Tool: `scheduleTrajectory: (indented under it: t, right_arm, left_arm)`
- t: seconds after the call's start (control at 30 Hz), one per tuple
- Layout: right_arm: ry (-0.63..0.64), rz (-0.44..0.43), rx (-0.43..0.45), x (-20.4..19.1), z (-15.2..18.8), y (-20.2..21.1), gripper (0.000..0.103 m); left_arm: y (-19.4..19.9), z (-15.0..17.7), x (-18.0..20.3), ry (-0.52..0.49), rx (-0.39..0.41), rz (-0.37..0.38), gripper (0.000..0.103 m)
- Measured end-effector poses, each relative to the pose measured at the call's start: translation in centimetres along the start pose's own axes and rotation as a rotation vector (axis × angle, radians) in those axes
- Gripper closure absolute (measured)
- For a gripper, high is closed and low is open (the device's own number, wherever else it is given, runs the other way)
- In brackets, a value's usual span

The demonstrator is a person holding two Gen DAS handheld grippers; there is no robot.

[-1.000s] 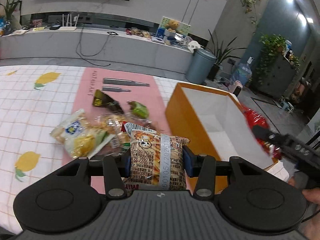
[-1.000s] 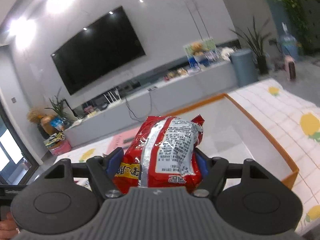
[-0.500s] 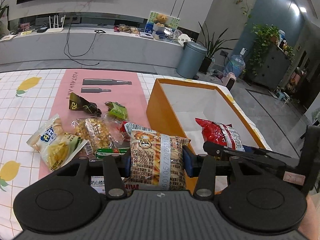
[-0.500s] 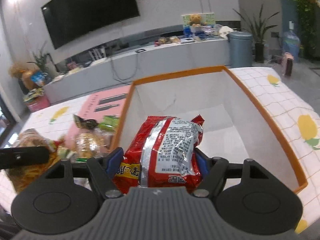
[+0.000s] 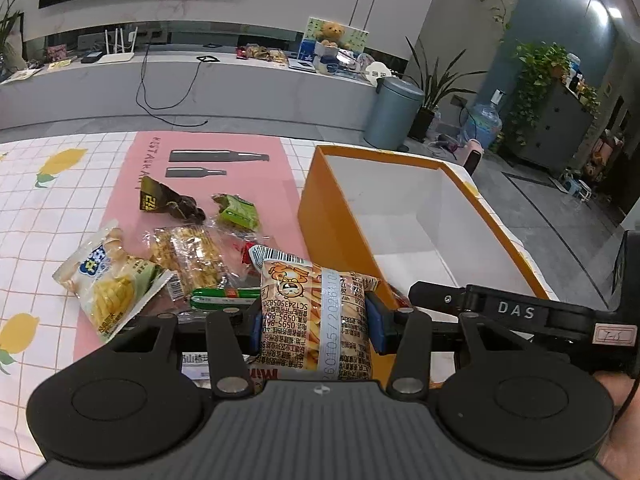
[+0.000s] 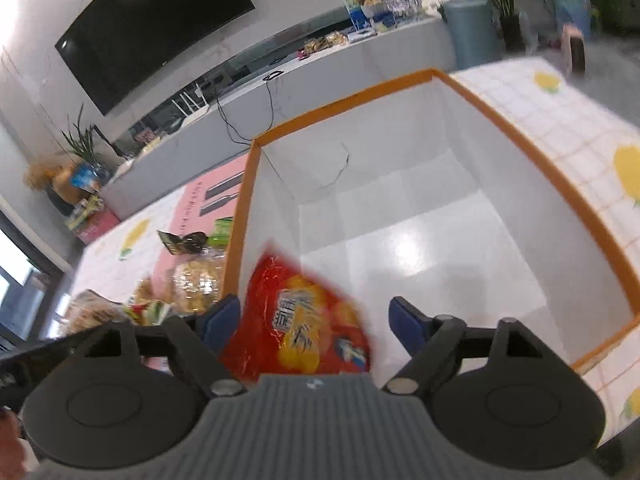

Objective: Organize snacks
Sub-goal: 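Carry the red pack into the orange box and open the right gripper, then lower the wafer packet into the orange box and open the left gripper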

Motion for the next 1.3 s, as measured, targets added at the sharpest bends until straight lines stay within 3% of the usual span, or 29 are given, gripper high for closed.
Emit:
scheduleTrajectory:
  t: [0.33,0.57,0.87,1.3]
  right_arm:
    - [-0.064,0.001,0.213,2.3,-1.8,6.3,0.016]
    - [-0.177,-0.015,0.340,5.0,-2.4,9.8,0.016]
    - [-0.192,0.002,0.387,5.7,-2.8,11.2,0.016]
    - [-0.194,0.073,0.409,6.4,-2.6,11.8,0.016]
  left_arm:
    - [-0.8,-0.6,4.8,-0.051,-0.004,0.057,0.050]
    - [-4.3,-0.9,9.9,-0.093,-0.061,0.091,0.050]
    - [-8.9,-0.1,14.0,-0.163,-0.134,0.109,0.050]
    - [-10.0,-0.3,16.7,-0.199,-0.148,0.126,0.050]
Point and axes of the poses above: each gripper's, at about its wrist camera, not at the fingertips, and y roughly against the way its jaws point, x to its right, z to its underside, the point moved 6 cm from there along -y, roughly the way its jaws point, and after that the axes turned 1 degree about -z, right-handed, at the moved point
